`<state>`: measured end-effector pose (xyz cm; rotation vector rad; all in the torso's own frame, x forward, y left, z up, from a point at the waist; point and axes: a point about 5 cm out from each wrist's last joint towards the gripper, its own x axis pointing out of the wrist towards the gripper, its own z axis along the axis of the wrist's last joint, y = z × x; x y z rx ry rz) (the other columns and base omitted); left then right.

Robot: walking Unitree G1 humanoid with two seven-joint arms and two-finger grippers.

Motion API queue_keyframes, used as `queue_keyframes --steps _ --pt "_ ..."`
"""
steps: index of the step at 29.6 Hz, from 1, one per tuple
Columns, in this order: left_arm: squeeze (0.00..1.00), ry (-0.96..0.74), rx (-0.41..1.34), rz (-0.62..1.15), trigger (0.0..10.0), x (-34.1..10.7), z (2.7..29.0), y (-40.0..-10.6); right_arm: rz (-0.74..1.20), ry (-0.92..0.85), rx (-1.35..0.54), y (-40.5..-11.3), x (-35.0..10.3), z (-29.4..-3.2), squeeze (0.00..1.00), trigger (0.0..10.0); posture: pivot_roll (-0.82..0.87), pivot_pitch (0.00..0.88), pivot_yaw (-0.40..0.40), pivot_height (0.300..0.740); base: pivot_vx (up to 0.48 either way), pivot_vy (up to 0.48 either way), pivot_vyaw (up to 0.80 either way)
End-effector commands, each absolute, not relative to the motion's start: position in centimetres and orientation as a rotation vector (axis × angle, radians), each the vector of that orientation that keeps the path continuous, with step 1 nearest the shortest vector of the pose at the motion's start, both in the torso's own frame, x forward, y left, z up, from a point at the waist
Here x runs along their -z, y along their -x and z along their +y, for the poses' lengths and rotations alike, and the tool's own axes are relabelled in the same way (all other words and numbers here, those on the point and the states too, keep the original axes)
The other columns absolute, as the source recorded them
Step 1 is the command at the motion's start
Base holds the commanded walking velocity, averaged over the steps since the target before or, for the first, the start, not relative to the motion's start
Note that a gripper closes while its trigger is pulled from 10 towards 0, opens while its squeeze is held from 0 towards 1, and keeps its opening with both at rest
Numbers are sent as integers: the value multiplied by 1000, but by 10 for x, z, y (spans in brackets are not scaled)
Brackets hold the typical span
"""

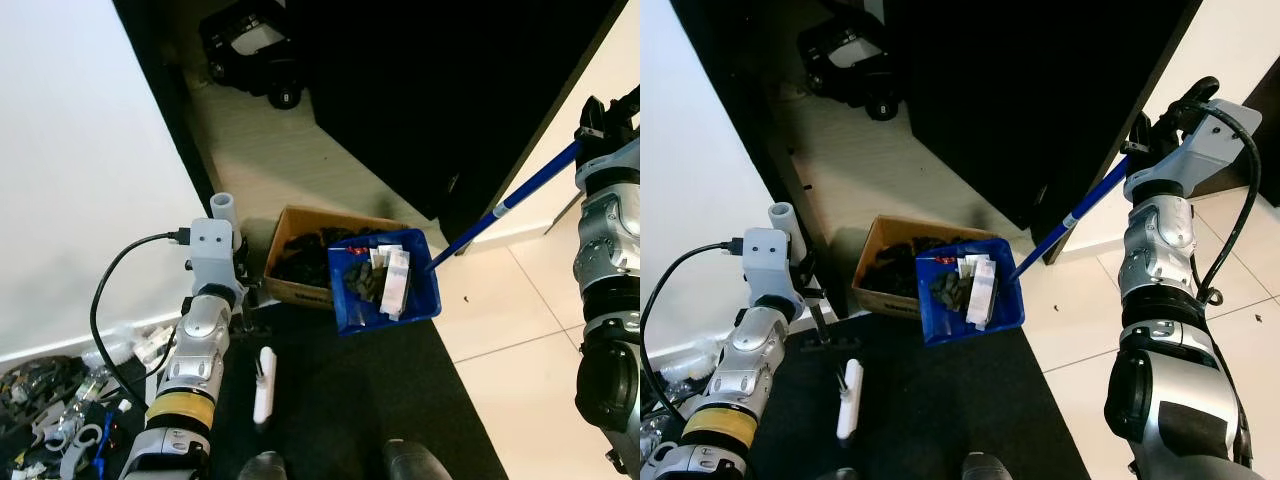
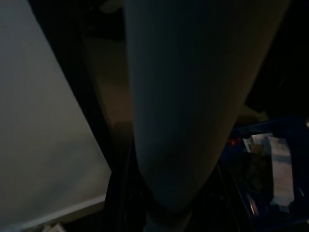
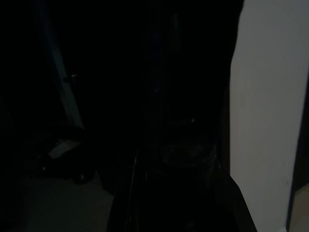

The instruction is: Sweep floor

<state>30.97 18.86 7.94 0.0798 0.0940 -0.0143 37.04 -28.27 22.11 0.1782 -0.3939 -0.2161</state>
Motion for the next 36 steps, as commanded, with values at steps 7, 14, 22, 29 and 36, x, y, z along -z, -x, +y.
queue_keyframes --steps 7,14,22,29,36 --pt "0 -91 4 66 10000 -84 194 -309 -440 -206 223 -370 -231 -283 0 10000 -9 79 -17 740 480 0 0" --pt "0 -88 3 66 10000 -84 194 -309 -439 -202 223 -370 -231 -284 0 10000 -8 83 -17 740 477 0 0" --pt "0 -67 10 54 10000 -84 192 -308 -451 -201 225 -371 -237 -286 0 10000 -12 87 -19 740 300 0 0" --pt "0 -59 23 47 10000 -84 185 -306 -446 -189 243 -371 -238 -292 0 10000 -11 91 -22 740 0 0 0" --pt "0 -61 32 43 10000 -84 185 -305 -428 -211 349 -368 -233 -307 0 10000 -4 97 -22 740 0 0 0"
